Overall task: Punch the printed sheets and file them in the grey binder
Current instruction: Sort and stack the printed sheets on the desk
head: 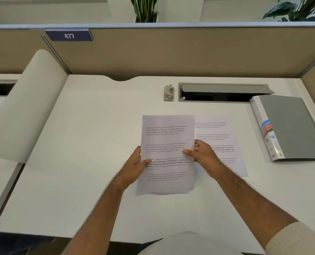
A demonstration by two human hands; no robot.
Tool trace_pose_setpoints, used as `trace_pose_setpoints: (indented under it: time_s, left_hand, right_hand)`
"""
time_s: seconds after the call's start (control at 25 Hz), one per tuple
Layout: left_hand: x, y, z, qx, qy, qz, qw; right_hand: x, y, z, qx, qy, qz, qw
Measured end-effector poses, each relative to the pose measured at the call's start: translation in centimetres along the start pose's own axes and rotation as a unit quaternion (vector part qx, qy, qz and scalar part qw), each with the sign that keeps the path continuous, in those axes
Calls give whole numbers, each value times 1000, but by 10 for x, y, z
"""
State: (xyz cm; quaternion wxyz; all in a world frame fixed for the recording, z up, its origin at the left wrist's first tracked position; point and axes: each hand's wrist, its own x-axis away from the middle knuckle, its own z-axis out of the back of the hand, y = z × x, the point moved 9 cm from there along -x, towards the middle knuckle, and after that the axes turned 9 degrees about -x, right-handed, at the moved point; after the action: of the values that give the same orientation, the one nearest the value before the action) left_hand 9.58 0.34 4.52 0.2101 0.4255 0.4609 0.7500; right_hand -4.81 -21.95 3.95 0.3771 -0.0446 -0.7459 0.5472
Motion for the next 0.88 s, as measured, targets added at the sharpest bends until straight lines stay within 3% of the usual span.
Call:
trace_pose_setpoints:
  time_s: [0.24, 0.36, 0.88]
  left_hand:
    - [18, 61, 16, -24, 86, -122, 989]
    - [26, 75, 19, -9, 99, -150, 984]
    - [34, 37, 4, -46, 98, -70, 992]
  right_hand:
    - [39, -78, -12, 8, 30, 163, 986]
    - [50, -89, -19, 36, 36, 201, 978]
    - [48, -25, -37, 126, 11, 182, 975]
